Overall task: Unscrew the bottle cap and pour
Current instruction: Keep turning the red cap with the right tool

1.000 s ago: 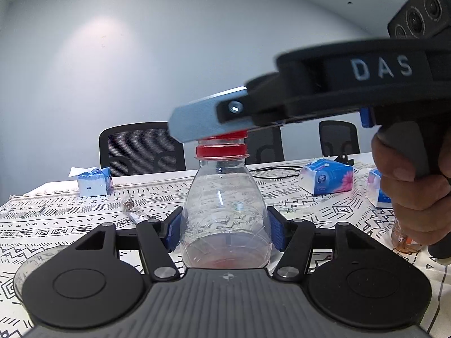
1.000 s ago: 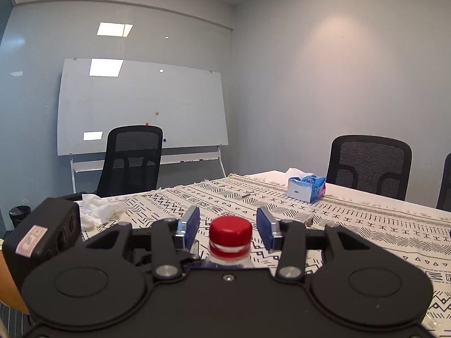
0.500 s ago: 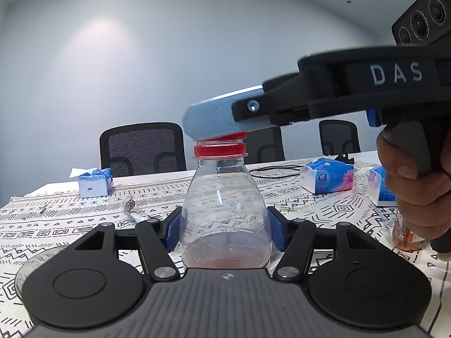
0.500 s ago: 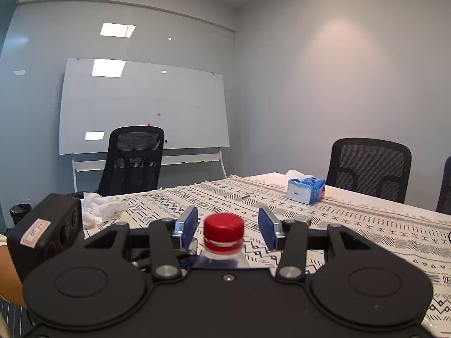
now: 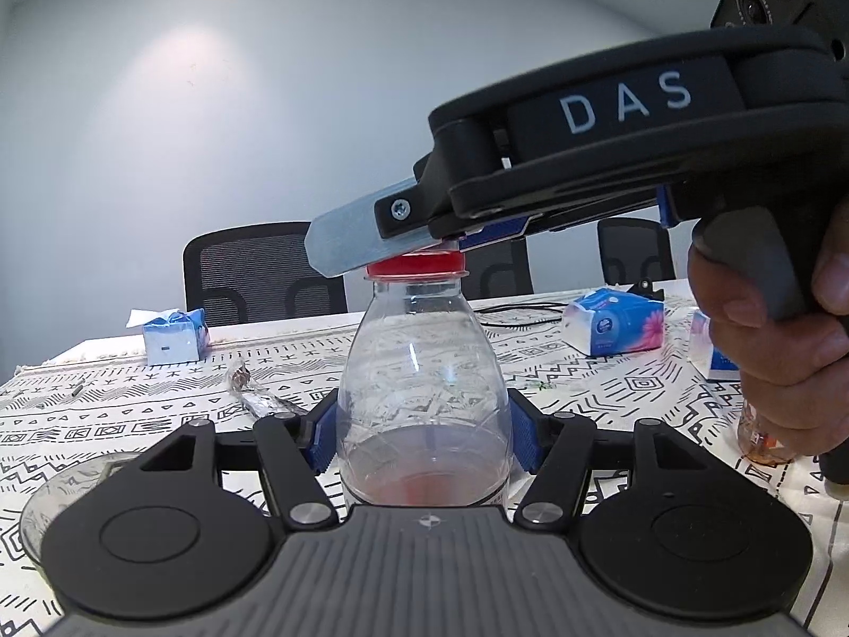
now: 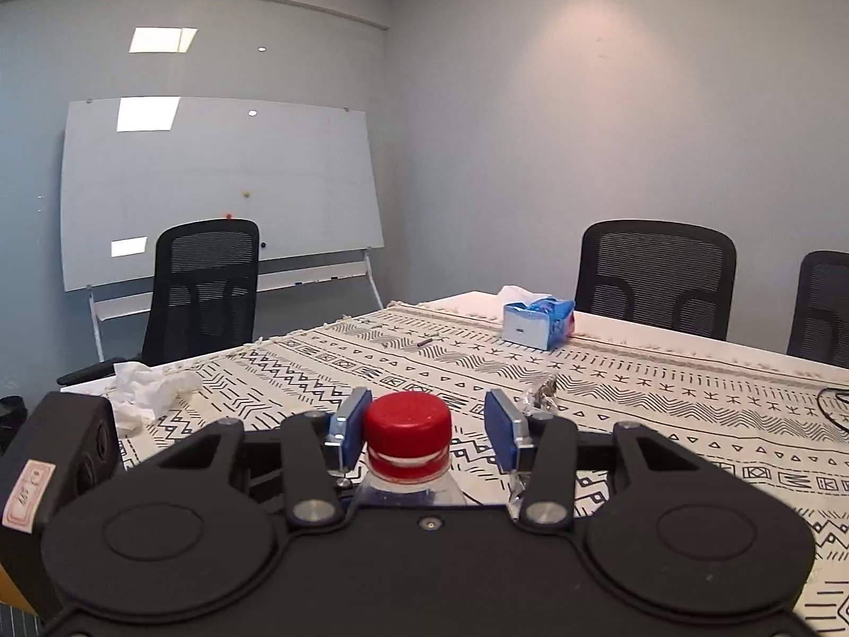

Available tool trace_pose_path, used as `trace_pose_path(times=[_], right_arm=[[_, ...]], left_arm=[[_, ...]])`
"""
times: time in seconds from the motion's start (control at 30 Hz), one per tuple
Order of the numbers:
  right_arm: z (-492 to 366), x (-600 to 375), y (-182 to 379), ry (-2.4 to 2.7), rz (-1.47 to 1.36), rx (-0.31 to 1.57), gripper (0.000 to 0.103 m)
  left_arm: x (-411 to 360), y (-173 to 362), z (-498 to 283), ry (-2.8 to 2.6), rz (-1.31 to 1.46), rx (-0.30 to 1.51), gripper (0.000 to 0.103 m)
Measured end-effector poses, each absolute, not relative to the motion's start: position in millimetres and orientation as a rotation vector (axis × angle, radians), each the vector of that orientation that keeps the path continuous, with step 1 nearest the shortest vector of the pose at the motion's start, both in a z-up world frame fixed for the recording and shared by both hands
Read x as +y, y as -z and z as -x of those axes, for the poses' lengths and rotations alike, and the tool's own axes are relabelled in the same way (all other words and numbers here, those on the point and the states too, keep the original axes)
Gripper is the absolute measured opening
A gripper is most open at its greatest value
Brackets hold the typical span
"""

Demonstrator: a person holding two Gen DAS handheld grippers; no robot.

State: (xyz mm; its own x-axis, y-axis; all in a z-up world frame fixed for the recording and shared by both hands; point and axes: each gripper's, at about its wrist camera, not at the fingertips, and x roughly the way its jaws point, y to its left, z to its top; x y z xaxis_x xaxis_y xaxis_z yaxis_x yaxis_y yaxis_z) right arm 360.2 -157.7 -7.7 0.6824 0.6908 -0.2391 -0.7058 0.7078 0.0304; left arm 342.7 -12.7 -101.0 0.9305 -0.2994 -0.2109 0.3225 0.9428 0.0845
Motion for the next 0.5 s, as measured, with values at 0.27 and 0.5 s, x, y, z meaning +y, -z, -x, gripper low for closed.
trace_pose_path(times=[0.27, 0.5], right_arm=[[-361, -169, 10, -0.809, 0.049, 0.234, 0.050], [-360, -168, 11, -0.808, 0.040, 0.222, 0.051]], left_arm=[[-12, 103, -344, 0.313, -0.121, 0.209, 0.059], [-12, 104, -344, 0.303, -0.121, 0.213, 0.059]])
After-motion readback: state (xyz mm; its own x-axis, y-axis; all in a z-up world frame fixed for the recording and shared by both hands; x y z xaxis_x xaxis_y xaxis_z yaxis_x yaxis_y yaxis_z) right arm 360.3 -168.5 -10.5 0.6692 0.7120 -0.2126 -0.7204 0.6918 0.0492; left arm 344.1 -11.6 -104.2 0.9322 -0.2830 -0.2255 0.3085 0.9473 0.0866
